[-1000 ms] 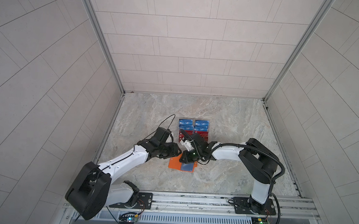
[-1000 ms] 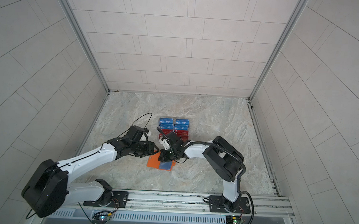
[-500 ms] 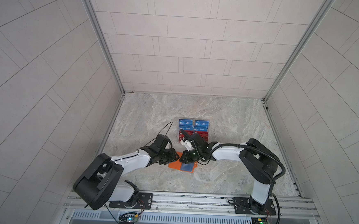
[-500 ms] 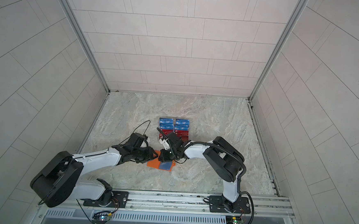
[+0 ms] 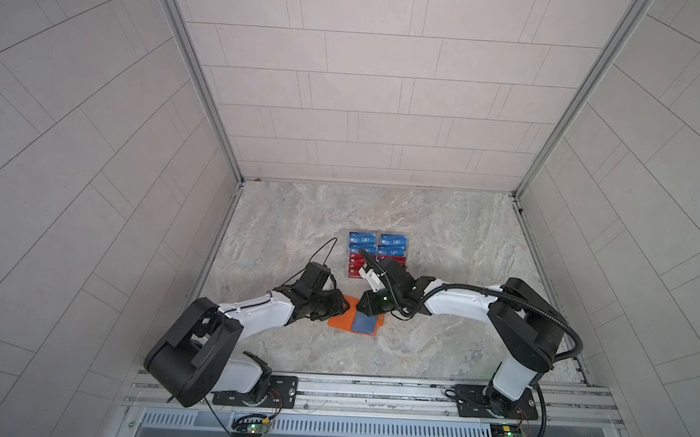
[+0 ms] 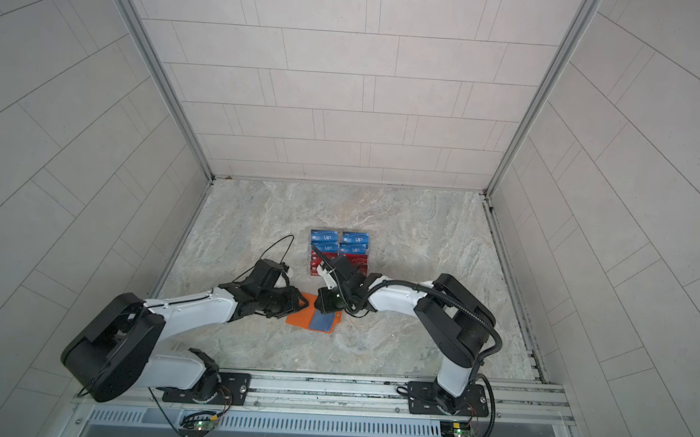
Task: Put the credit cards into the card holder
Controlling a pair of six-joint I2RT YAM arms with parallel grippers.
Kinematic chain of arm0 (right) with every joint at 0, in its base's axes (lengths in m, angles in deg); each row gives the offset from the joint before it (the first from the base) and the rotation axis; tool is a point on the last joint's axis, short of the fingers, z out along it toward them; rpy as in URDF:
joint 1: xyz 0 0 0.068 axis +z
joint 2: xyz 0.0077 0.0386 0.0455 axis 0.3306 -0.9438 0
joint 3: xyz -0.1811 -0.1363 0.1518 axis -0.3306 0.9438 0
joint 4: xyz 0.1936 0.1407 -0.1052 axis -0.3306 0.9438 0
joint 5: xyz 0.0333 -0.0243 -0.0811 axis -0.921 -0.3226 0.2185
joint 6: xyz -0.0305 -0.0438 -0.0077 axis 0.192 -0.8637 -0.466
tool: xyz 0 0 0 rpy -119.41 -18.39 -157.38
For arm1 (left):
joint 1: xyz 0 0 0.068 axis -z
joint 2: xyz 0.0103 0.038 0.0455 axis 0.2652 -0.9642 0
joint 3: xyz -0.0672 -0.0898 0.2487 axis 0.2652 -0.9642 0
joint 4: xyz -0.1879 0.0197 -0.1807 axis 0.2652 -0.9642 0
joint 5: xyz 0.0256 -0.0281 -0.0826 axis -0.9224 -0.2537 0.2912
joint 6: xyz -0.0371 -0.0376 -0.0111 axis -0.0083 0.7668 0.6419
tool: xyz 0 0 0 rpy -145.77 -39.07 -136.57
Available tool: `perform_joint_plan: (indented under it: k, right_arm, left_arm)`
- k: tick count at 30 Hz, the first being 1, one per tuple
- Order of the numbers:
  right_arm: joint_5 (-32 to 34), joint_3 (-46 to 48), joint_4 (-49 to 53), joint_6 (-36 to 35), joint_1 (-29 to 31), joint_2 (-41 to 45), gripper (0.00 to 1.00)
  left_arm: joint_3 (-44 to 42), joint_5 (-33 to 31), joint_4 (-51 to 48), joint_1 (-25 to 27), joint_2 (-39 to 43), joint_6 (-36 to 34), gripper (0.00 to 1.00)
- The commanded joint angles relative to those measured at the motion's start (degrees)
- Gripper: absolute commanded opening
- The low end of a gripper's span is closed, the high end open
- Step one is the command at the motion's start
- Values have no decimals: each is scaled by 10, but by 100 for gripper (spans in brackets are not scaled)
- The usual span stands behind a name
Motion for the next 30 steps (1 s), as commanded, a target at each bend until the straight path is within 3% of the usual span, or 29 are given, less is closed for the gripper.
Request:
perform_joint_plan:
  k: [1,20,24,30]
  right_arm:
    - [20,11,20,-6,-2,34,16]
    - [75,62,100,-19,-7,83,14]
    - [105,58,123,-31,-7,73,13]
    - [83,41,127,-49,-4,101,16]
  left_arm:
    - [3,-24,-38,6,1,-10,40]
    - [51,4,-62,25,6,-27,40]
    - [40,-15,-59,42,2,-8,38]
    - [31,-56,-67,72,16,20,38]
